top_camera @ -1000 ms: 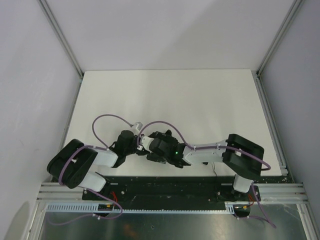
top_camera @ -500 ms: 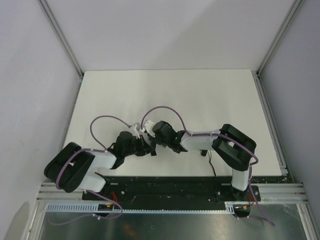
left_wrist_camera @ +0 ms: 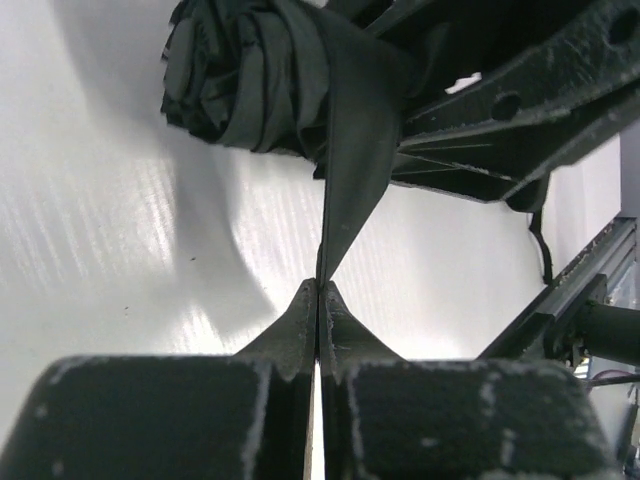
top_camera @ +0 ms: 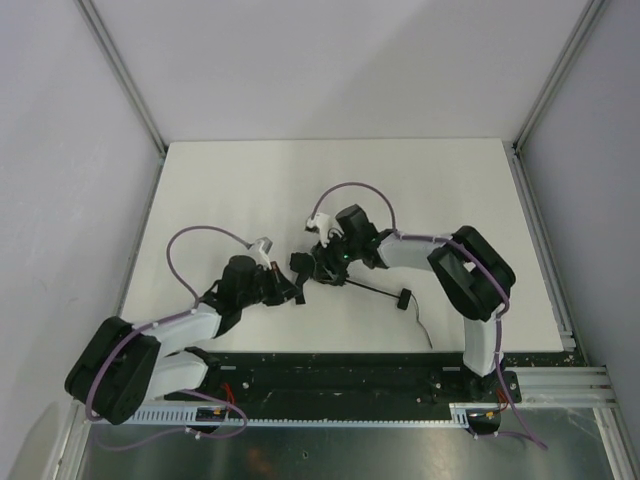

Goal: Put away the umbrella

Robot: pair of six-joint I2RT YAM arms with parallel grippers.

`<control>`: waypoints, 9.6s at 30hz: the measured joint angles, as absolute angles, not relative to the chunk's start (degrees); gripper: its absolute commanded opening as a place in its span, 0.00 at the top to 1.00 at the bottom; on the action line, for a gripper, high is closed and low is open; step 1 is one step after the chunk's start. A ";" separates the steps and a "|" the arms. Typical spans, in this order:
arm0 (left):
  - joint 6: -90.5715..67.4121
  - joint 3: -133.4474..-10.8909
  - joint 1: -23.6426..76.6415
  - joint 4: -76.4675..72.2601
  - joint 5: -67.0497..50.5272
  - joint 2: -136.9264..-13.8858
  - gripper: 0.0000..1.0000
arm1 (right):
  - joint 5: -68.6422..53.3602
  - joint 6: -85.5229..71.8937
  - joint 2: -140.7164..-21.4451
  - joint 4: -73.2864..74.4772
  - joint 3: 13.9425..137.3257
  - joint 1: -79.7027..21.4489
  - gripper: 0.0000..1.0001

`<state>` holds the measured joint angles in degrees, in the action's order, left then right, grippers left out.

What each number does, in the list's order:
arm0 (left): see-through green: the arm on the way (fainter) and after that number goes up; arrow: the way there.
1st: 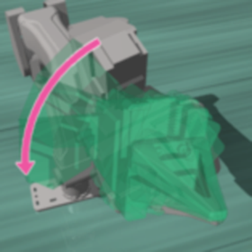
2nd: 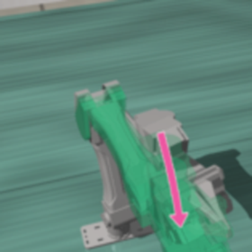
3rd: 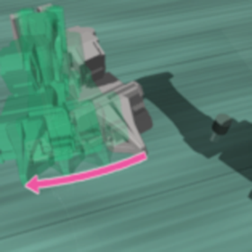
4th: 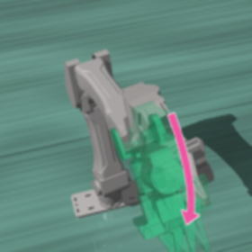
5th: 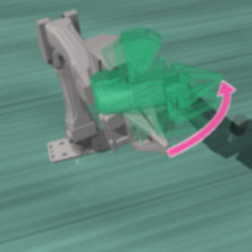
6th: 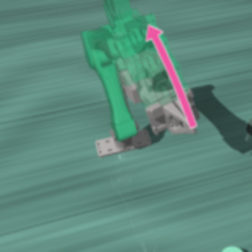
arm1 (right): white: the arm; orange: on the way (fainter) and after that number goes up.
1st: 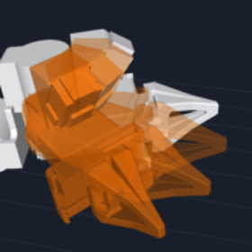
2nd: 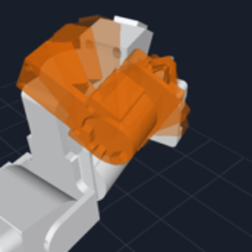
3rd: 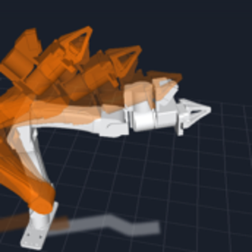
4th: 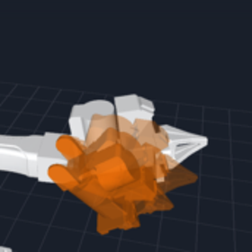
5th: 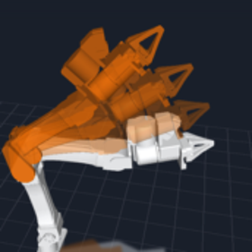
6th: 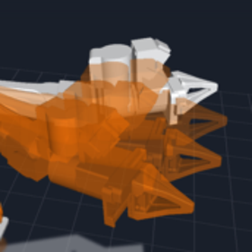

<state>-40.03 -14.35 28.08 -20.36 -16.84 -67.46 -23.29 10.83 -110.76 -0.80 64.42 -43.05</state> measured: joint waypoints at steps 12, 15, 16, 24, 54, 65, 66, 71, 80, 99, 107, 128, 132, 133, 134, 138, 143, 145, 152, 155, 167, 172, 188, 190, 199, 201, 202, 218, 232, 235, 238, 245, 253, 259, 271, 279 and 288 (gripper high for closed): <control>-36.38 -24.43 27.97 -5.58 -18.00 -63.37 1.00 | -67.70 -12.43 -122.37 -5.76 64.05 -32.64 0.95; -36.03 -24.77 27.97 -5.08 -18.41 -63.96 1.00 | -72.12 -18.13 -124.29 -6.31 63.33 -32.32 0.95; -36.03 -24.77 27.99 -4.93 -18.59 -64.25 1.00 | -72.77 -20.25 -124.66 -6.33 63.09 -32.21 0.95; -38.04 -23.33 32.27 -6.11 -21.43 -64.34 1.00 | -71.42 -29.52 -124.97 -9.67 61.95 -32.45 0.93; -40.56 -19.49 36.77 -22.68 -18.13 -81.52 1.00 | -19.70 -10.09 -99.68 14.66 59.83 -43.92 0.01; -40.56 -19.49 36.77 -23.29 -18.17 -81.87 1.00 | 13.63 -2.74 -91.74 21.52 59.51 -61.71 0.01; -40.56 -19.49 36.77 -23.29 -18.17 -81.87 1.00 | 15.97 -2.48 -92.05 22.09 59.51 -63.05 0.01; -40.58 -19.49 36.77 -23.31 -18.17 -81.87 1.00 | 25.43 -1.48 -94.74 24.10 59.51 -68.71 0.01; -40.60 -19.35 36.77 -23.51 -18.17 -81.87 1.00 | 29.52 -0.56 -100.33 22.65 59.59 -70.94 0.26; -37.39 -22.28 34.59 -10.66 -21.87 -66.52 1.00 | -28.62 2.15 -105.10 2.90 57.87 -45.19 1.00; -34.17 -28.69 32.64 -4.21 -24.21 -64.82 1.00 | -61.93 -8.99 -116.99 -5.58 58.19 -37.80 1.00; -34.04 -24.10 31.94 -2.61 -21.91 -63.22 1.00 | -80.01 -22.72 -126.89 -2.72 61.28 -30.72 1.00; -34.04 -23.55 31.83 -2.90 -20.93 -61.69 1.00 | -80.01 -22.44 -127.07 -1.52 61.76 -30.61 1.00; -34.04 -23.38 31.79 -2.92 -20.95 -61.82 1.00 | -79.85 -22.22 -127.07 -1.13 61.87 -30.61 1.00; -34.06 -23.27 31.79 -2.96 -21.17 -62.17 1.00 | -79.70 -21.93 -127.07 -0.62 62.00 -30.61 1.00; -34.52 -23.29 32.12 -5.82 -22.02 -66.89 1.00 | -78.22 -20.69 -126.67 1.39 62.35 -30.72 0.96; -34.57 -23.35 32.84 -8.97 -22.52 -75.22 1.00 | -73.65 -17.45 -124.66 5.19 62.39 -31.38 0.80; -34.63 -23.33 32.86 -10.33 -22.74 -77.60 1.00 | -70.15 -15.97 -122.65 7.29 62.43 -32.21 0.72; -34.52 -23.31 32.18 -13.89 -22.06 -80.95 1.00 | -54.74 -12.67 -114.87 14.94 63.77 -35.27 0.26; -34.52 -23.09 32.05 -14.52 -21.58 -81.34 1.00 | -47.75 -11.62 -110.87 17.43 64.23 -36.99 0.09; -34.57 -22.61 32.05 -16.34 -21.45 -81.73 1.00 | -17.98 -5.80 -100.99 25.93 64.42 -39.09 0.01; -34.68 -22.81 32.05 -17.76 -21.82 -82.76 1.00 | -13.87 -5.19 -96.27 28.12 64.42 -39.77 0.01; -35.14 -23.07 32.05 -18.81 -22.96 -83.79 1.00 | 13.04 14.24 -78.02 17.74 53.76 -64.75 0.01; -35.16 -23.07 32.05 -18.94 -23.14 -83.90 1.00 | 15.18 16.88 -79.18 16.38 53.76 -66.70 0.01; -35.16 -23.05 31.94 -19.22 -23.35 -84.01 1.00 | 15.92 25.87 -90.41 11.77 53.69 -62.06 0.03; -35.16 -23.05 31.94 -19.27 -23.35 -84.01 1.00 | 15.07 26.79 -91.79 11.33 53.69 -60.51 0.09; -35.16 -23.03 31.94 -19.31 -23.38 -84.01 1.00 | 14.24 27.09 -92.55 11.05 53.69 -59.59 0.12; -38.28 -21.50 30.89 -20.34 -26.26 -76.09 1.00 | -5.43 24.60 -104.90 14.46 64.10 -49.01 1.00; -38.15 -31.20 29.32 -5.58 -29.61 -61.21 1.00 | -53.32 -8.54 -106.41 0.89 55.81 -37.34 1.00; -37.56 -33.01 29.36 -3.09 -31.20 -59.40 1.00 | -62.78 -29.21 -108.05 -18.41 51.42 -36.84 1.00; -37.21 -33.76 30.13 -1.83 -31.66 -58.37 1.00 | -69.10 -54.61 -114.15 -45.67 49.45 -35.90 1.00; -34.74 -34.17 32.18 3.79 -29.45 -57.78 1.00 | -76.60 -84.60 -121.82 -70.59 46.48 -32.27 1.00; -31.00 -34.61 33.36 7.09 -26.46 -53.36 1.00 | -79.88 -93.03 -121.58 -75.88 45.63 -29.85 1.00; -30.33 -33.45 34.00 7.20 -24.47 -51.00 1.00 | -80.05 -94.96 -121.38 -77.06 44.86 -29.61 1.00; -31.64 -22.15 37.89 1.15 -20.21 -48.75 1.00 | -79.81 -95.07 -125.45 -76.95 43.46 -28.69 1.00; -35.14 -16.29 38.09 -9.43 -20.05 -57.45 1.00 | -75.26 -78.63 -127.50 -70.50 42.22 -28.82 1.00; -36.03 -13.61 38.09 -15.29 -18.33 -64.86 1.00 | -61.10 -35.07 -115.66 -21.43 49.95 -32.47 0.96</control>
<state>-36.03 -13.61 38.09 -15.29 -18.33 -64.86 -61.10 -35.07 -115.66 -21.43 49.95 -32.47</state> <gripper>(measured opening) 0.003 0.284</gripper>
